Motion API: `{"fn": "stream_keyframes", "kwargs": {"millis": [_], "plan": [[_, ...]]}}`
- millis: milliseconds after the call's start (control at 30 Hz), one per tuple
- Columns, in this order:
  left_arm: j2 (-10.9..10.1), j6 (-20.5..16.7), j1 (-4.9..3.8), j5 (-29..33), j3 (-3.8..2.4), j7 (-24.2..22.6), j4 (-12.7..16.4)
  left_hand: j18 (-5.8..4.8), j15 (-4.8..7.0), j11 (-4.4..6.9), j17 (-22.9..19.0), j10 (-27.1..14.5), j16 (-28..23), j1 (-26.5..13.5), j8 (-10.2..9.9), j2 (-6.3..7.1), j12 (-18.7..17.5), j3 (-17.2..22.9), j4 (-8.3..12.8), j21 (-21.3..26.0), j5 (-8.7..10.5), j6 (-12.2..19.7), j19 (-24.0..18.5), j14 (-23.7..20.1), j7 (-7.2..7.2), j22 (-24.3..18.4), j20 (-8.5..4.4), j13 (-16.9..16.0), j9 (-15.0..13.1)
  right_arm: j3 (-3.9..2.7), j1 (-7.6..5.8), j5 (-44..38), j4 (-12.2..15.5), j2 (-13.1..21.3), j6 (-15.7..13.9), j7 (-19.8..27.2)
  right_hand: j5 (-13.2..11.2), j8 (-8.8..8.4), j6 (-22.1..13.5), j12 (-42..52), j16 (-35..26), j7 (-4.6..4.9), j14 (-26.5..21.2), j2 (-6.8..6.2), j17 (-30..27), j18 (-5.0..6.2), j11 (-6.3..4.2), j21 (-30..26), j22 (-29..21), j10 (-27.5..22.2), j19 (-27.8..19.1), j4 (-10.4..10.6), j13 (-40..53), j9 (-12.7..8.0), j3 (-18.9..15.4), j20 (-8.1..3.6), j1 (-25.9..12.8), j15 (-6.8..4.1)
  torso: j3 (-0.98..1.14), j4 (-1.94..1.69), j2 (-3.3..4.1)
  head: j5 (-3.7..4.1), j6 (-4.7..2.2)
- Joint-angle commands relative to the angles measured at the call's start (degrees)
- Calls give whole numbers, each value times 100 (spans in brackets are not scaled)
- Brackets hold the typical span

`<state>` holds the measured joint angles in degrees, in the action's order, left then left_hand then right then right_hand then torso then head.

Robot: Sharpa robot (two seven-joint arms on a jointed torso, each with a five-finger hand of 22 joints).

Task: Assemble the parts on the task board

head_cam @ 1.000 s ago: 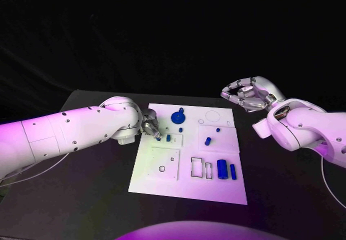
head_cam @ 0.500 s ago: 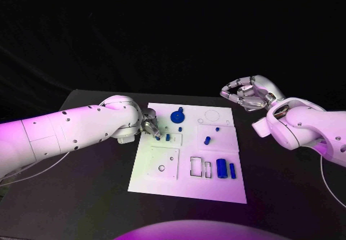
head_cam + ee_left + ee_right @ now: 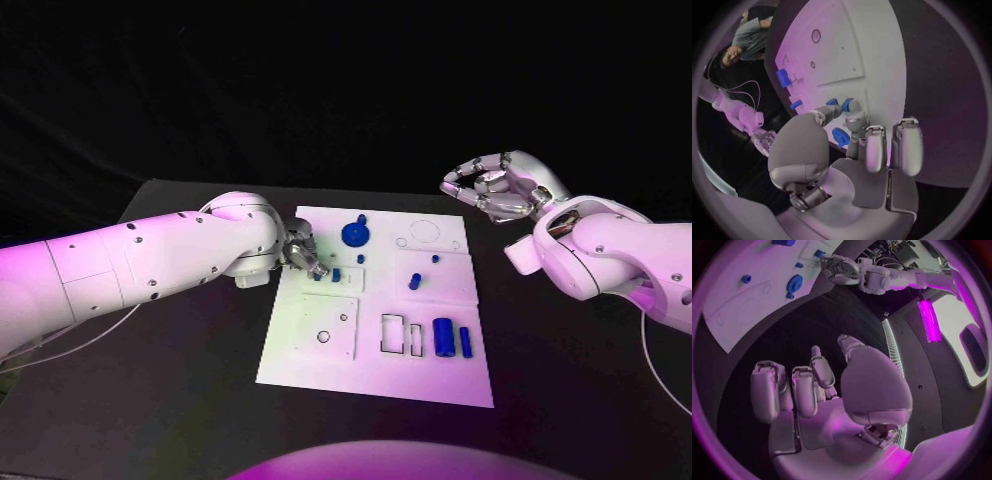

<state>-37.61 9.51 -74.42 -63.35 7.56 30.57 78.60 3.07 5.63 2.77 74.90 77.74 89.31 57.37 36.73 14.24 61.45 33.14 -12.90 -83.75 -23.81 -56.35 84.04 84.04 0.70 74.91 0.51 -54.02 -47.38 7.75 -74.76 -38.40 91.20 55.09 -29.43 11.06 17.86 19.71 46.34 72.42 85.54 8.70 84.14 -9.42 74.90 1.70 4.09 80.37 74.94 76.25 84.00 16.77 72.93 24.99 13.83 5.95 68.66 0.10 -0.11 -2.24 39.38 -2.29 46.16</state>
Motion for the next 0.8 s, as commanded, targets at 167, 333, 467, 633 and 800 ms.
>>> {"fn": "stream_keyframes", "kwargs": {"millis": [167, 333, 467, 633, 800], "plan": [[9, 90, 2, 27, -1, -34, -23, -63, 41, 10, 1444, -13, 36, -50, -41, -1, 30, -165, -94, -29, 19, -3, 129, 578, 39, 406, -24, -15, 8, 0, 3, -20, 8, 6, 24, 71, -46, 35, -38, -26, -28, 3, 351, -6, 511, 82, -14, -33, 878, -32, 45, -9, -11, -9, -54, -23, -95, -39, -2, 3, -1, 15, -6], [-14, 73, 2, 17, -2, -39, -20, -62, 41, 10, 1444, -12, 36, -43, -43, -9, 34, -202, -117, -29, 17, -7, 129, 578, 38, 405, -25, -20, 8, 0, 3, -20, 8, 10, 23, 71, -49, 37, -40, -30, -25, 3, 352, -2, 517, 82, -14, -35, 877, -36, 45, -9, -15, -10, -65, -23, -108, -38, -2, 5, 3, 22, -12], [-35, 25, 2, 14, -5, -46, 4, -60, 41, 10, 1442, -19, 35, -39, -46, -17, 19, -233, -141, -23, 15, -8, 125, 578, 38, 396, -25, -2, 9, 0, 3, -17, 5, 13, 22, 72, -52, 45, -45, -31, -28, 2, 352, 11, 514, 82, -13, -37, 878, -38, 45, -7, -18, -14, -97, -22, -146, -38, -6, 6, 4, 38, -15], [-45, -28, 1, 18, -23, -57, 48, -60, 40, 7, 1438, -27, 33, -51, -61, -30, 11, -377, -266, -20, 9, -9, 124, 576, 42, 395, -27, 7, 11, 0, 3, -15, 1, 9, 21, 75, -52, 49, -48, -31, -31, 3, 350, 22, 509, 84, -13, -47, 873, -38, 41, -6, -20, -17, -117, -22, -172, -38, -3, 9, 3, 40, -22], [-64, -124, 0, 36, -62, -71, 86, -58, 36, 0, 1432, -34, 30, -113, -75, -29, 2, -557, -372, -14, 12, -12, 122, 575, 51, 388, -25, 18, 13, 0, 3, -14, -4, 8, 12, 78, -52, 55, -51, -36, -31, 3, 351, 33, 512, 84, -13, -46, 875, -43, 42, -6, -26, -20, -141, -22, -203, -38, -7, 3, 2, 59, -32]]}}
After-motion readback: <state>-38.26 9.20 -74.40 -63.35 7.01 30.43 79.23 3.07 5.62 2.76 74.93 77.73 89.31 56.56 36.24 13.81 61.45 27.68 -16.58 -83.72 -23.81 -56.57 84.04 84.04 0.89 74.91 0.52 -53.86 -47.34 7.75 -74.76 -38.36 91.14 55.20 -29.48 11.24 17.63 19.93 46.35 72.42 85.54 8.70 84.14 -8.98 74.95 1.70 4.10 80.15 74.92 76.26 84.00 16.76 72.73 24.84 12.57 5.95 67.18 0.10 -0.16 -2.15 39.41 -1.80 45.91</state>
